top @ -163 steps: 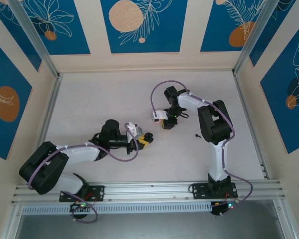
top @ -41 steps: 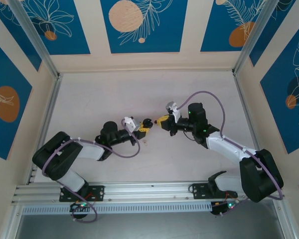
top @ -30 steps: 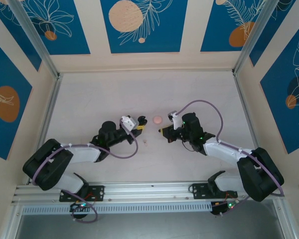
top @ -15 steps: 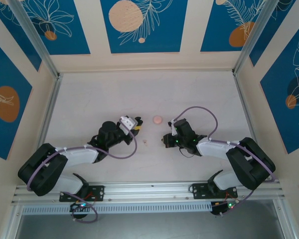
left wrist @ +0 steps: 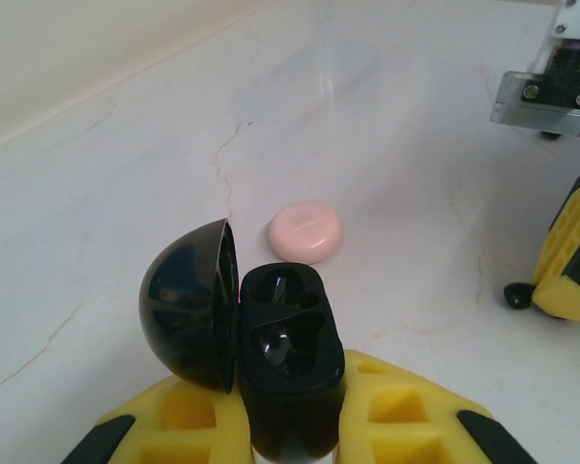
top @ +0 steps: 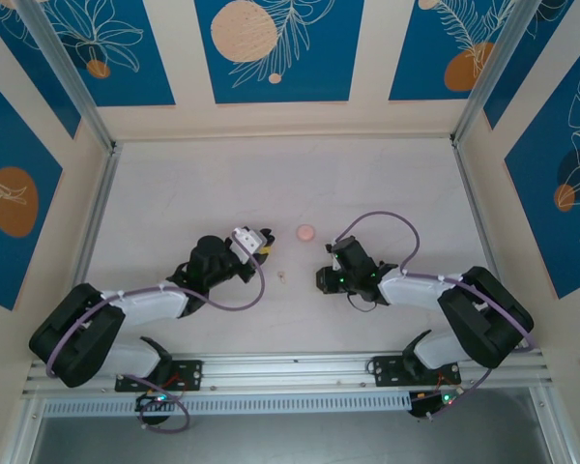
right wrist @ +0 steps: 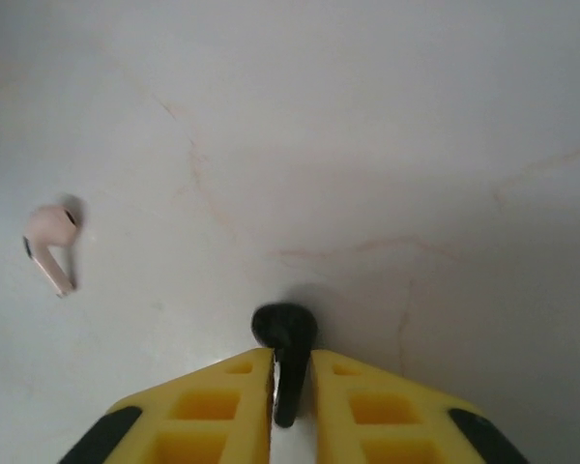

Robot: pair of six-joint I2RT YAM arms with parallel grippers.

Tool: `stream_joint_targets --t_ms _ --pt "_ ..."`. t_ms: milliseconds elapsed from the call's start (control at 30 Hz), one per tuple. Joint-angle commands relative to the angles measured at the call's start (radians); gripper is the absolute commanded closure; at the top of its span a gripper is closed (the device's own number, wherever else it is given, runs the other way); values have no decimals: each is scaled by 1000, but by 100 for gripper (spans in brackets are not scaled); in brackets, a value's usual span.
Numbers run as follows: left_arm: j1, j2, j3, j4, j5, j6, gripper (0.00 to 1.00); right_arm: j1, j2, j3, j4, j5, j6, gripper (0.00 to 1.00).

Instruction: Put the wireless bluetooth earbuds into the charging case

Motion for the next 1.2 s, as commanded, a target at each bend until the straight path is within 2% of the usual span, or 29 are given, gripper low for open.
stream_joint_targets --t_ms 0,200,367,467,633,833,1167 --pt "-6 -31 -5 -16 -17 22 94 6 -52 50 -157 13 11 78" --pt "-5 -61 -2 -58 -39 32 94 -31 -108 207 -467 7 46 76" --pt "-5 -72 -1 -80 -40 33 94 -108 -28 395 -767 -55 162 77" --pt "-5 -73 5 -93 -45 31 94 -126 47 487 -863 -96 193 76" --pt "-5 -78 18 -133 -46 28 94 -131 231 668 -982 -160 162 72" --pt "-6 -97 8 -144 -60 29 94 -102 435 851 -1065 -163 80 66" --pt "-5 -110 6 -168 -76 43 94 -81 598 945 -1100 -193 15 64"
